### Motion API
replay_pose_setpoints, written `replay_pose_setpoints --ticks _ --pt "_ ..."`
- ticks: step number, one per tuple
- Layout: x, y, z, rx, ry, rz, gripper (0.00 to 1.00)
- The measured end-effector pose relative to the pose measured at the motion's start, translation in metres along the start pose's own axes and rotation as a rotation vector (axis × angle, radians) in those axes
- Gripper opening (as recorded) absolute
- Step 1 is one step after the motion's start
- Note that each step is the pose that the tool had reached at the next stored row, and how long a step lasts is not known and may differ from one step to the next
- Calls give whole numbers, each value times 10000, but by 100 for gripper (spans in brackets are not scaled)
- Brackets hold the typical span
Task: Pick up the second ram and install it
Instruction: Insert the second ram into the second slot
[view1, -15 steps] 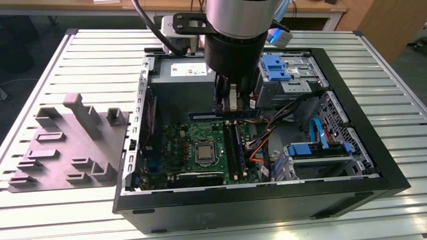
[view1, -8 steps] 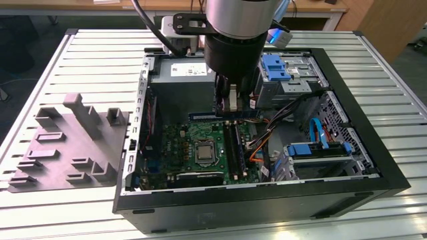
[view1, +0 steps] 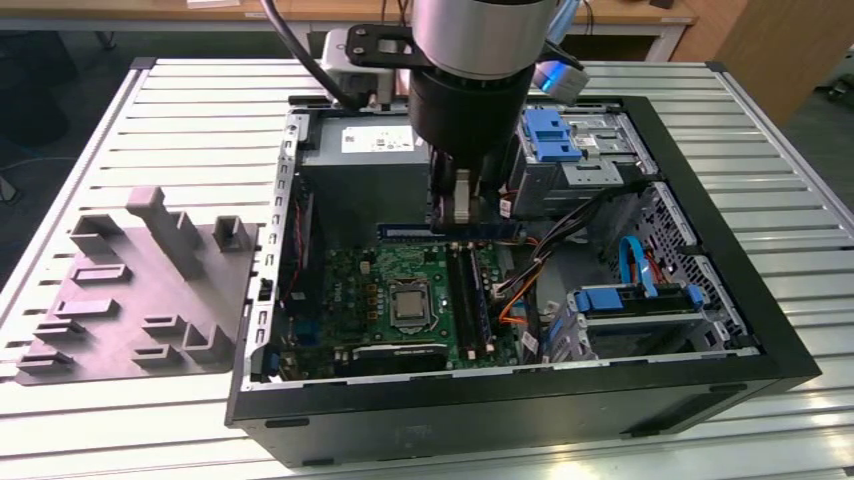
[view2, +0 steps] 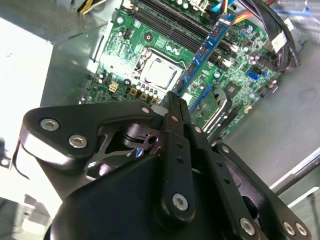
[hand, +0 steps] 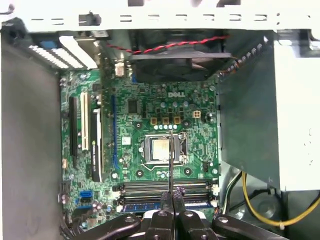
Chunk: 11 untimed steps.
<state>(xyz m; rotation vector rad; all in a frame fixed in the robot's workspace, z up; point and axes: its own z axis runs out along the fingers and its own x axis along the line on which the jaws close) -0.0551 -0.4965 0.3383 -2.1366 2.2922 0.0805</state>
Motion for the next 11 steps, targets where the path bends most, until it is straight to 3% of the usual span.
replay_pose_setpoints --ticks 11 --pt "0 0 15 80 -66 1992 12"
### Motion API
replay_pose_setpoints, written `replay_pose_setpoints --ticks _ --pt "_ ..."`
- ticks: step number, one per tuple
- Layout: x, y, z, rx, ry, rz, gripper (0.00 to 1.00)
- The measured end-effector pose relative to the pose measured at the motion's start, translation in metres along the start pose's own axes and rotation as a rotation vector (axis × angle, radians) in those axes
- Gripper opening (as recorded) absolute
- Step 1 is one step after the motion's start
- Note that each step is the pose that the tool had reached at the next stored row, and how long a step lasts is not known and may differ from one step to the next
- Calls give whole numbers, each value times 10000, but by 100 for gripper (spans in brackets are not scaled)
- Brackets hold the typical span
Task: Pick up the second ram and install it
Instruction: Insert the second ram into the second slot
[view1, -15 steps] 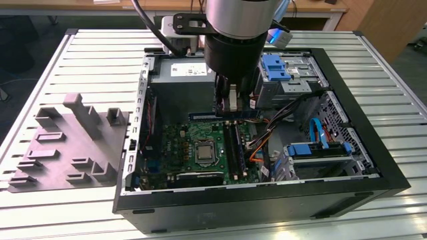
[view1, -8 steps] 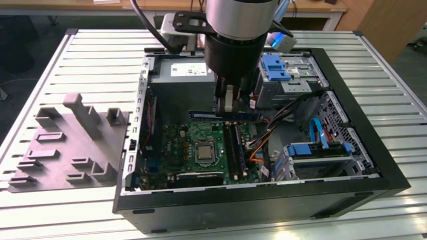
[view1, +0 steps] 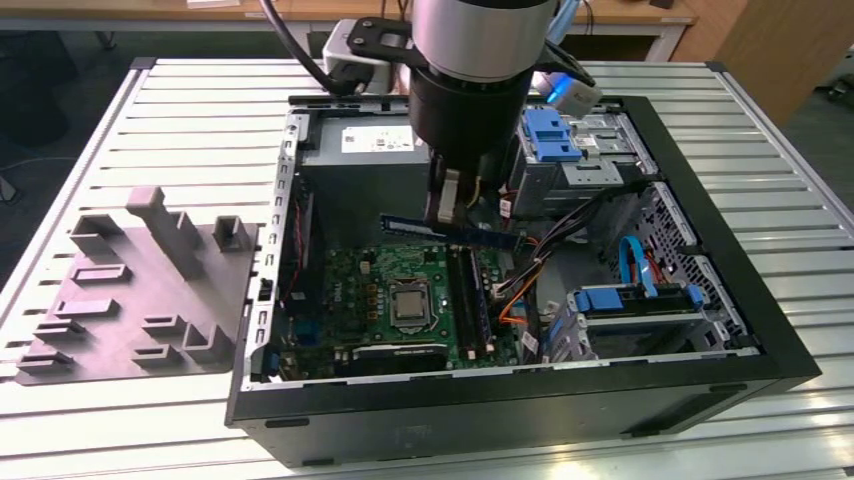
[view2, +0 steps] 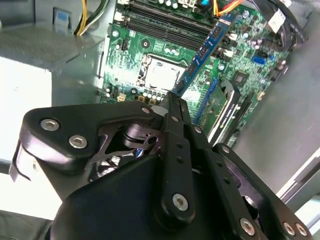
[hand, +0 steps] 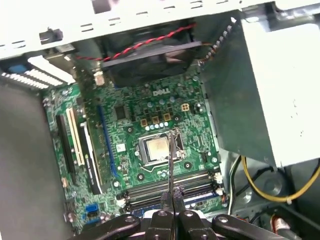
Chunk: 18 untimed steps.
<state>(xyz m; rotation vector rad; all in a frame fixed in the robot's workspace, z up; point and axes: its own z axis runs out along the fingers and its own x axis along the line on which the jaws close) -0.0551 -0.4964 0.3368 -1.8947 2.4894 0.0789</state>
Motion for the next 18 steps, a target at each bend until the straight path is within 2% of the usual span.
replay_pose_setpoints --ticks 18 --pt "0 0 9 132 -107 3281 12"
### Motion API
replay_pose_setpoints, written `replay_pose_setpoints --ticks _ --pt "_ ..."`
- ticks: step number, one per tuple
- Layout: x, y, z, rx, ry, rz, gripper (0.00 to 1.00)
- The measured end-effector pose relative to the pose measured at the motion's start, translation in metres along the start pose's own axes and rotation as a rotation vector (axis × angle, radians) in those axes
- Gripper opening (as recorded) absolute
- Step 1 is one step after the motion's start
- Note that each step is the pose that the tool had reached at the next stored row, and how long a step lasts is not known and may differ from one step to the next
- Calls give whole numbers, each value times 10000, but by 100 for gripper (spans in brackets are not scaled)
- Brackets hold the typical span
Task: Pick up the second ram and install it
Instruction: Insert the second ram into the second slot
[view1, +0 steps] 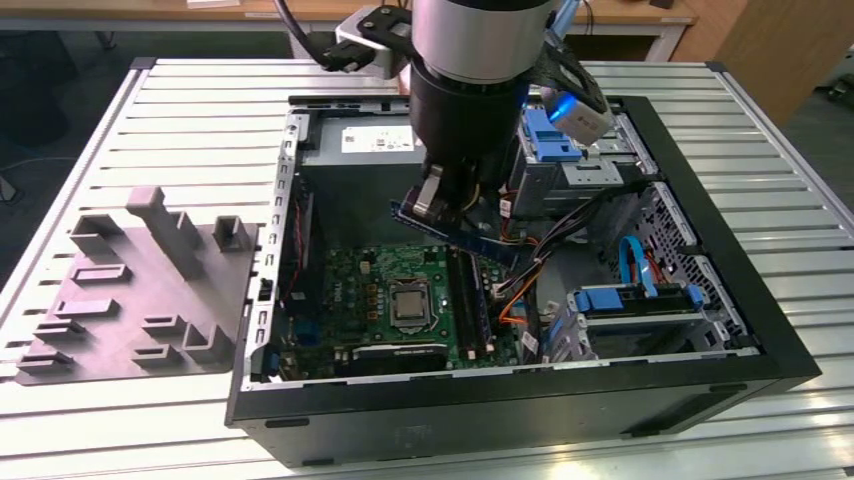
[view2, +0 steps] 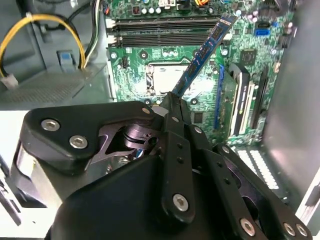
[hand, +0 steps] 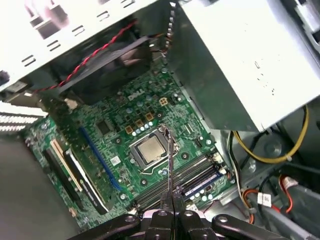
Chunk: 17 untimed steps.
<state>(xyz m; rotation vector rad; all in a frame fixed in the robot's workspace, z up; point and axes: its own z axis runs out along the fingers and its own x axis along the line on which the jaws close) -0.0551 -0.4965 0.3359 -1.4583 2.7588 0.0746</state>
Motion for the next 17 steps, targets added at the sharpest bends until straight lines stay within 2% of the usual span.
replay_pose_setpoints --ticks 17 --pt "1 -1 15 124 -101 3086 12"
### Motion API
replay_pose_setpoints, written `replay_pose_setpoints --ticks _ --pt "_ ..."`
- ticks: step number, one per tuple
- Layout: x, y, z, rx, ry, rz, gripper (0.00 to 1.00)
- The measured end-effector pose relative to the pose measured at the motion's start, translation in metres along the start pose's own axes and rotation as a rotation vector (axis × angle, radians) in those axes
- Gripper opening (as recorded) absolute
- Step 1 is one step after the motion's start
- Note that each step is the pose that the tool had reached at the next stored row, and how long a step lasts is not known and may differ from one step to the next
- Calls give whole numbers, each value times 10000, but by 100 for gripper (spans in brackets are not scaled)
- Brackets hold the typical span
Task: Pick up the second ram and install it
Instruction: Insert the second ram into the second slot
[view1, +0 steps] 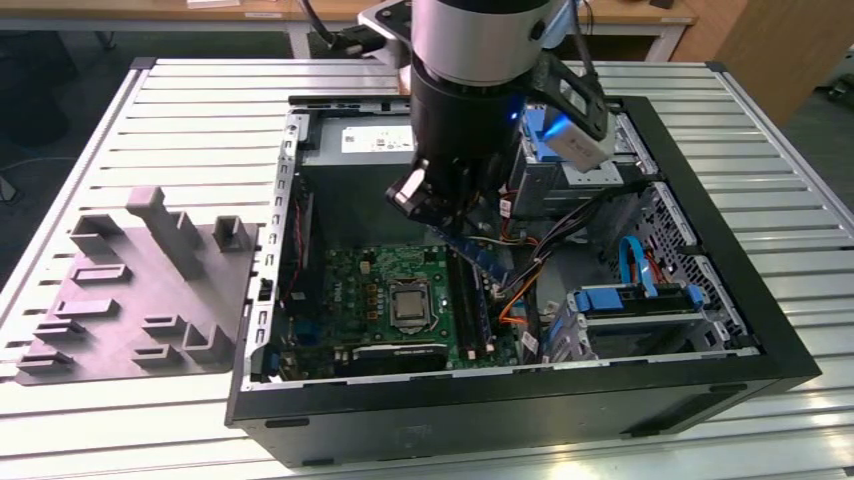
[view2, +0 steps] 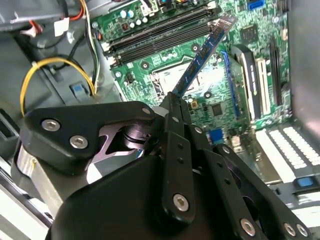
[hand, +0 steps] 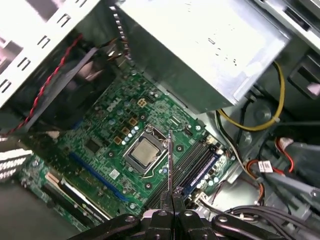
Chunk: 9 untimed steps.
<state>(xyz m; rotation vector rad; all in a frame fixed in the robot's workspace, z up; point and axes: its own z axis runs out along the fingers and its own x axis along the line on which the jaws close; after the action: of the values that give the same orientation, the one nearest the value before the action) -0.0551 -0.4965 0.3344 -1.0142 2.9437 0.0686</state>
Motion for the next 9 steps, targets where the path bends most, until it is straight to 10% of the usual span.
replay_pose_setpoints --ticks 9 --pt "0 0 12 65 -53 1627 12"
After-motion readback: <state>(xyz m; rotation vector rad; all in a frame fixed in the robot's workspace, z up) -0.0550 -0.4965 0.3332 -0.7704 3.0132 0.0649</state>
